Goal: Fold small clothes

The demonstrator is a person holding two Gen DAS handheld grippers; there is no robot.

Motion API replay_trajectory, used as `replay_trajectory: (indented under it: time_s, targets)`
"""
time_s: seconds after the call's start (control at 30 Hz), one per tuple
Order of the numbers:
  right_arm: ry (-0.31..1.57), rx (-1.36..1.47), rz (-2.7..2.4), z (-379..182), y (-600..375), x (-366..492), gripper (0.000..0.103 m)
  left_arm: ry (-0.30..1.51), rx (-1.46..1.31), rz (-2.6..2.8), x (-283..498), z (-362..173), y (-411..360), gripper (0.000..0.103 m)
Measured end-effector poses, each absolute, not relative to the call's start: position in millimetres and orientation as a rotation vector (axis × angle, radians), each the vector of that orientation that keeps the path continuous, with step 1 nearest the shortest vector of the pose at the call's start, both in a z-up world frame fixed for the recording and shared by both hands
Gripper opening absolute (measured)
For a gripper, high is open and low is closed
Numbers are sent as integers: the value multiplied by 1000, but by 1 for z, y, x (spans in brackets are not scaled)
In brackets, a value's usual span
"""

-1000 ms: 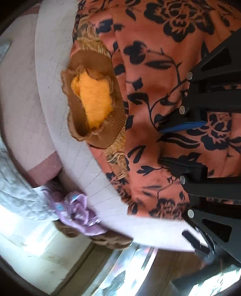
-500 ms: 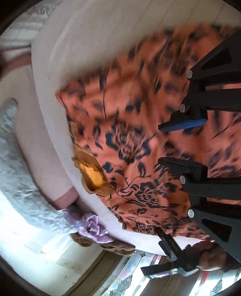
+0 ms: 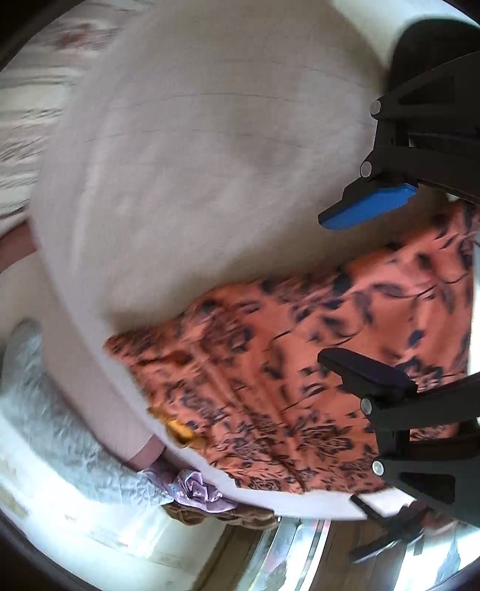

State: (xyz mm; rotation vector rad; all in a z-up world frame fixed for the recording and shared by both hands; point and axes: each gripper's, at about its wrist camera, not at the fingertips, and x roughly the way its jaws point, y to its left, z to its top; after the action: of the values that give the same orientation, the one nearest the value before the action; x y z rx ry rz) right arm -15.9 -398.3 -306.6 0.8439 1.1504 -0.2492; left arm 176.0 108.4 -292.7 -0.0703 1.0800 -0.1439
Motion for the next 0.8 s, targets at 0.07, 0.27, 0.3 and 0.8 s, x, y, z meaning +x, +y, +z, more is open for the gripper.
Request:
replay_trajectory:
  time_s: [0.07, 0.27, 0.3, 0.8]
  targets:
    - [1199, 899, -254, -325, -399, -23, 71, 1117, -149, -134, 169, -297, 121, 82]
    - [1223, 807, -127, -326, -364, -17, 14, 1202, -203, -176, 157, -301, 124, 13]
    - [1196, 799, -126, -320, -361, -16, 12, 1213, -206, -179, 155, -301, 124, 13]
    - [1176, 882, -105, -337, -376, -13, 28, 1250, -98, -209, 143, -304, 96, 8]
